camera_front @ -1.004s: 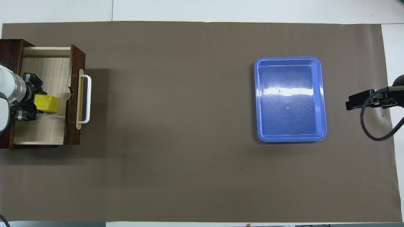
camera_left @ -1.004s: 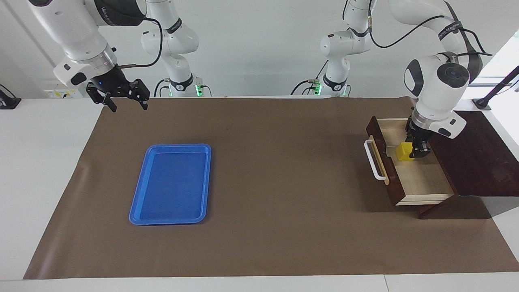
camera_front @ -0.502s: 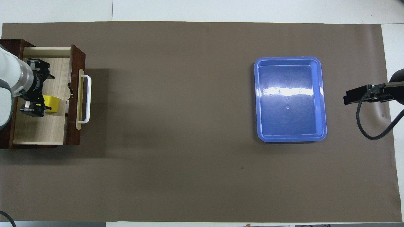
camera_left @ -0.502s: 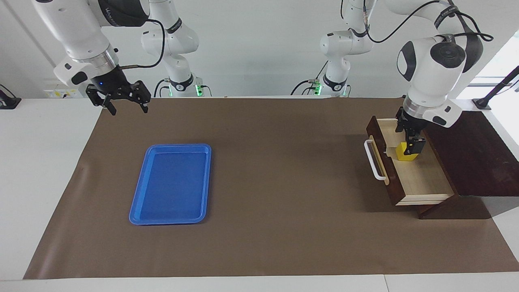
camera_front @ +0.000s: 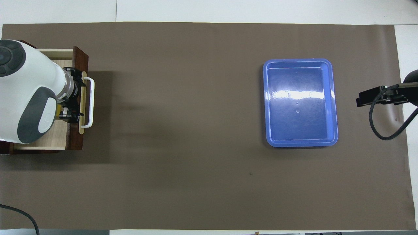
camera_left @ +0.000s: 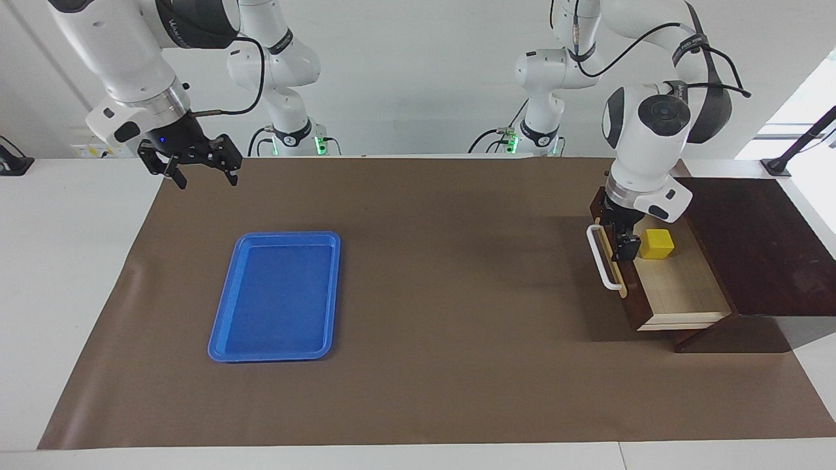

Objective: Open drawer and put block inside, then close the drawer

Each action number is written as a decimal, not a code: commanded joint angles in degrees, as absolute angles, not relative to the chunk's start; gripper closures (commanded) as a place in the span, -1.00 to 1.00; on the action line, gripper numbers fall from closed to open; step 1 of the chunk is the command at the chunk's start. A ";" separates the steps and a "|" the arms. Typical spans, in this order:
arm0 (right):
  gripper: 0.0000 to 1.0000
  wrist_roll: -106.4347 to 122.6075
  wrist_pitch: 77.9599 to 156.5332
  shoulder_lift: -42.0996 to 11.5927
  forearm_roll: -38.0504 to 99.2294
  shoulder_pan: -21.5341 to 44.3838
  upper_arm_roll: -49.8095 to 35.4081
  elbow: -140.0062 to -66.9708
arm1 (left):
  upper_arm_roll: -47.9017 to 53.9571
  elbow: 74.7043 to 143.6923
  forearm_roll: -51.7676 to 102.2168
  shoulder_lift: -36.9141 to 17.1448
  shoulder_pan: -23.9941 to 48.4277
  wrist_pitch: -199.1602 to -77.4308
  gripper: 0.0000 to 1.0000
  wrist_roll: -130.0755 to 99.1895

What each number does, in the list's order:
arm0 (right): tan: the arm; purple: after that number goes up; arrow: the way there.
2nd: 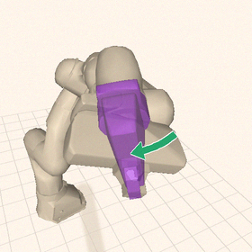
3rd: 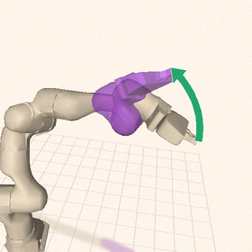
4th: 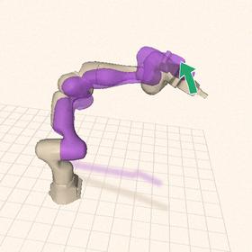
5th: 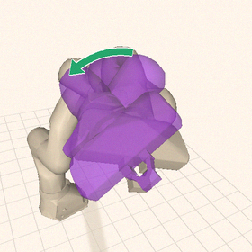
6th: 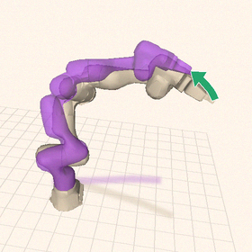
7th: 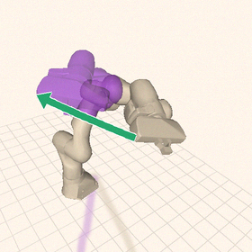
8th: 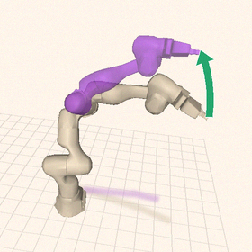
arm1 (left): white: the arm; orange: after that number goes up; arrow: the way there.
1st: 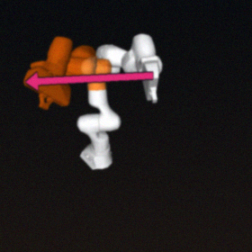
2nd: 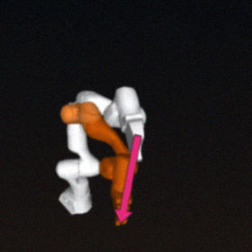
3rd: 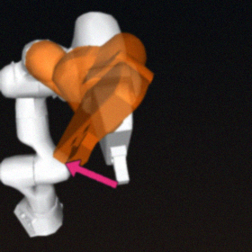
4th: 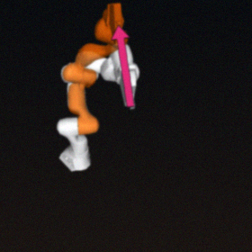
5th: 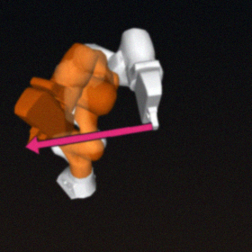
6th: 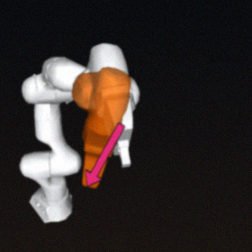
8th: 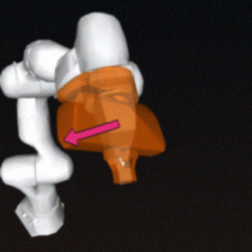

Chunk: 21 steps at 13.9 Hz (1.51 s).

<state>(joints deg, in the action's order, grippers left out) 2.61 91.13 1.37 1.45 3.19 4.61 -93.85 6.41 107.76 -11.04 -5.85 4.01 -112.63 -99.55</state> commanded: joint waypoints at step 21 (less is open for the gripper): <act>-1.00 7.12 87.71 1.58 -1.76 -0.79 4.57 -93.69 | 5.98 109.87 -10.99 -5.01 -13.19 -116.72 -1.00 -79.37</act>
